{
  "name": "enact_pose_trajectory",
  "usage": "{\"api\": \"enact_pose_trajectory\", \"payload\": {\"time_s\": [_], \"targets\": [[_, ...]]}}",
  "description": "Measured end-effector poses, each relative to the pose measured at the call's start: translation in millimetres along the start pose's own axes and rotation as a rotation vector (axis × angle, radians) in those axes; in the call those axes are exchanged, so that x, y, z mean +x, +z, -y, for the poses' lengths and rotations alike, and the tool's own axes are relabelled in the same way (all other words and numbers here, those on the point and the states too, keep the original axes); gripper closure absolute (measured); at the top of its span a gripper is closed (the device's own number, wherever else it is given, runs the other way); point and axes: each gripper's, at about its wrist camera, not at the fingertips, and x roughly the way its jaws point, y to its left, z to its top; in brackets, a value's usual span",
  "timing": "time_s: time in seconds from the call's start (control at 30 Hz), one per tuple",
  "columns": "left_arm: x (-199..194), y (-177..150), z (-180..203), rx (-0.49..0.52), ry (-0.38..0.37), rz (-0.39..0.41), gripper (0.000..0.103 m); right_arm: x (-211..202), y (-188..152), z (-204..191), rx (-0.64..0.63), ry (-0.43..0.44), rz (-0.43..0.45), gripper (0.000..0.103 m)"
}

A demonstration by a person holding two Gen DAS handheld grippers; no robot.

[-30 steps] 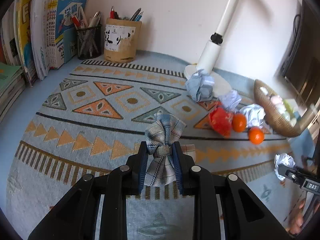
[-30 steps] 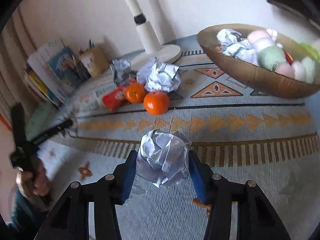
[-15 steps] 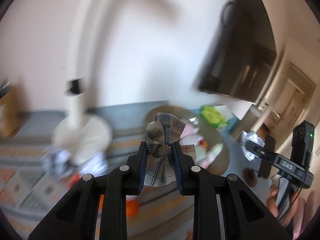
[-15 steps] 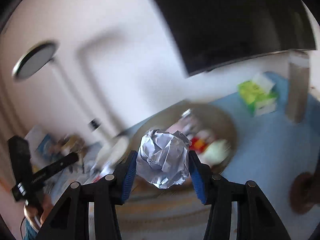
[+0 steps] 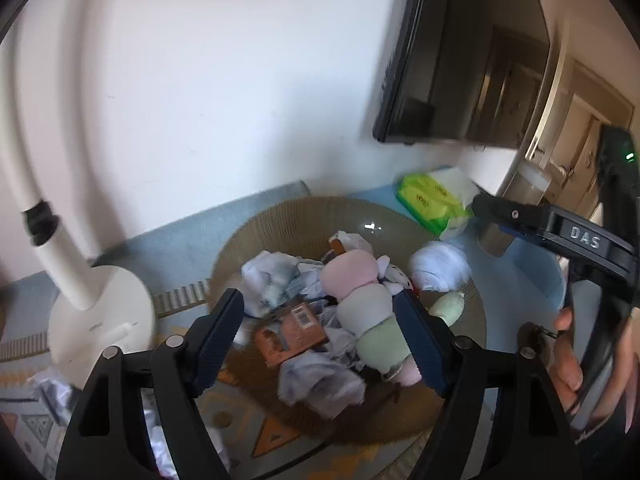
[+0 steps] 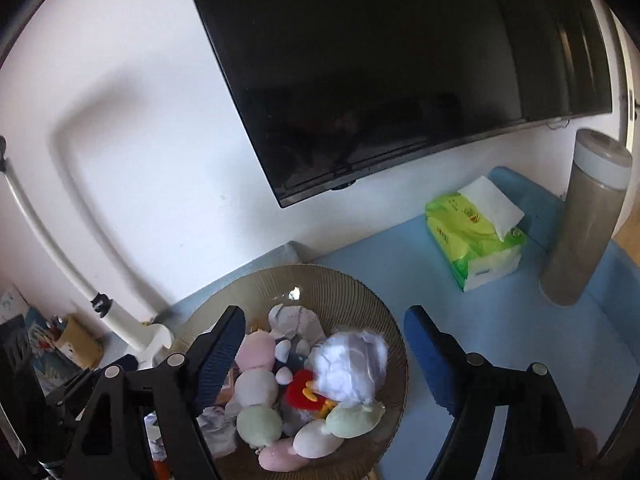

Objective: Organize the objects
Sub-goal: 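Carry both items over the gold bowl and open both grippers, then move both open grippers back over the remaining items on the rug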

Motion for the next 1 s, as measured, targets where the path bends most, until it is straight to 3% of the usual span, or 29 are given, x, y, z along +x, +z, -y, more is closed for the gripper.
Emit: {"api": "enact_pose_trajectory", "payload": {"time_s": [0.13, 0.27, 0.3, 0.33, 0.37, 0.43, 0.5, 0.63, 0.73, 0.87, 0.93, 1.0], "targets": [[-51, -18, -26, -0.056, 0.020, 0.038, 0.026, -14, -22, 2, 0.002, 0.009, -0.024, 0.023], [-113, -42, -42, -0.015, 0.098, 0.096, 0.024, -47, -43, -30, -0.156, -0.075, -0.028, 0.022], [-131, -49, -46, 0.008, 0.139, 0.112, 0.018, -58, -47, -42, -0.194, -0.077, -0.016, 0.021], [-150, -56, -51, 0.016, 0.184, 0.133, 0.014, -72, -53, -57, -0.228, -0.046, -0.003, 0.020], [-164, -63, -57, 0.010, 0.218, 0.150, 0.001, -81, -58, -67, -0.244, -0.005, 0.005, 0.014], [-194, -83, -73, -0.028, 0.268, 0.192, 0.001, -98, -77, -95, -0.286, 0.097, 0.011, 0.005], [-213, -109, -96, -0.102, 0.303, 0.196, 0.001, -103, -102, -123, -0.348, 0.133, 0.002, 0.000], [-207, -162, -144, -0.242, 0.429, 0.126, 0.001, -70, -183, -183, -0.522, 0.110, -0.100, 0.000], [-190, -197, -169, -0.277, 0.514, 0.062, 0.002, -41, -227, -202, -0.597, 0.095, -0.158, 0.000], [-186, -221, -172, -0.316, 0.464, 0.075, 0.002, -8, -254, -201, -0.652, 0.019, -0.209, 0.000], [-178, -226, -171, -0.301, 0.473, 0.067, 0.002, 0, -254, -193, -0.623, 0.022, -0.221, 0.000], [-168, -233, -172, -0.308, 0.485, 0.009, 0.002, 7, -251, -183, -0.570, 0.047, -0.266, 0.000]]}}
